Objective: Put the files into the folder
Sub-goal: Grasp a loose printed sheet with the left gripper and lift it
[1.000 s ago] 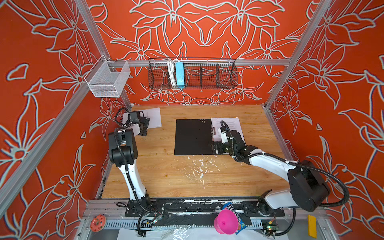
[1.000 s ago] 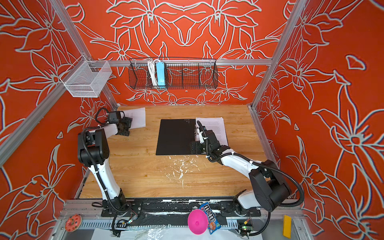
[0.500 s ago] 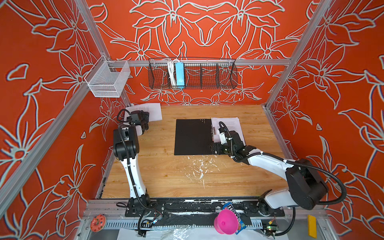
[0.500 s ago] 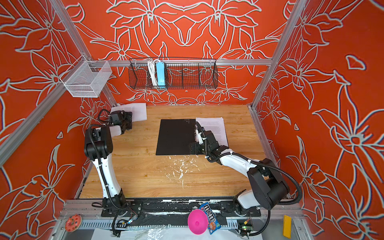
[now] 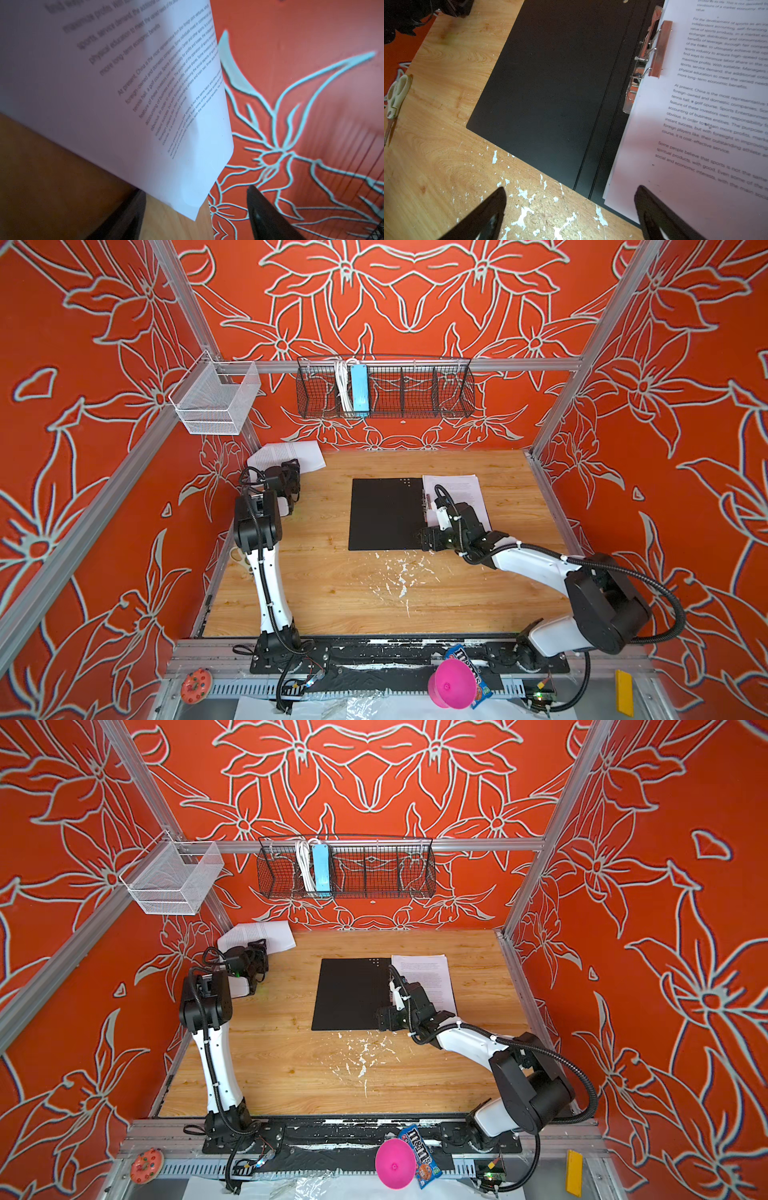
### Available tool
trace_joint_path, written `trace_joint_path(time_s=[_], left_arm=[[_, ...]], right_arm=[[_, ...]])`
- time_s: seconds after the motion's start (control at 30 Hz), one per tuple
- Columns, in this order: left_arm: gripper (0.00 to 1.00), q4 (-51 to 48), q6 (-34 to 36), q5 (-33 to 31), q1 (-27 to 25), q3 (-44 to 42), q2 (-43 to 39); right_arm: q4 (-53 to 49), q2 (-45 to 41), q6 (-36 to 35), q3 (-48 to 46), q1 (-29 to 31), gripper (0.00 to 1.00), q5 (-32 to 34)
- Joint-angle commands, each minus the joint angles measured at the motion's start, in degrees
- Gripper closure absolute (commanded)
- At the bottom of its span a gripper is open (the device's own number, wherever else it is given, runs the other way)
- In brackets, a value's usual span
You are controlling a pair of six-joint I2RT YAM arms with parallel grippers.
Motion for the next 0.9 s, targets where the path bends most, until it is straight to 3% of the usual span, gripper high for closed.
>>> trace_joint_path(time_s=[0.0, 0.4, 0.57, 0.77, 0.87], left_arm=[[0.23, 2.07, -0.12, 2.35, 0.26, 2.13, 2.32], [0.23, 5.26, -0.81, 3.8, 0.3, 3.3, 1.15], [0.23, -0.92, 0.41, 2.33, 0.59, 3.88, -0.61], [0.43, -2.08, -3.07, 0.11, 2.03, -0.77, -2.02], [0.44, -2.51, -3.11, 0.28, 2.84, -2.91, -3.22]], right_arm=[[0.89, 0.56, -0.36, 1.25, 0.53, 0.02, -0.7], [0.96, 1.25, -0.36, 1.62, 0.85, 0.02, -1.32], [0.8, 1.75, -0.4, 1.91, 1.03, 0.02, -1.76], [0.46, 1.91, -0.36, 2.08, 1.11, 0.03, -1.58], [0.33, 2.06, -0.1, 2.24, 1.18, 0.02, -1.56]])
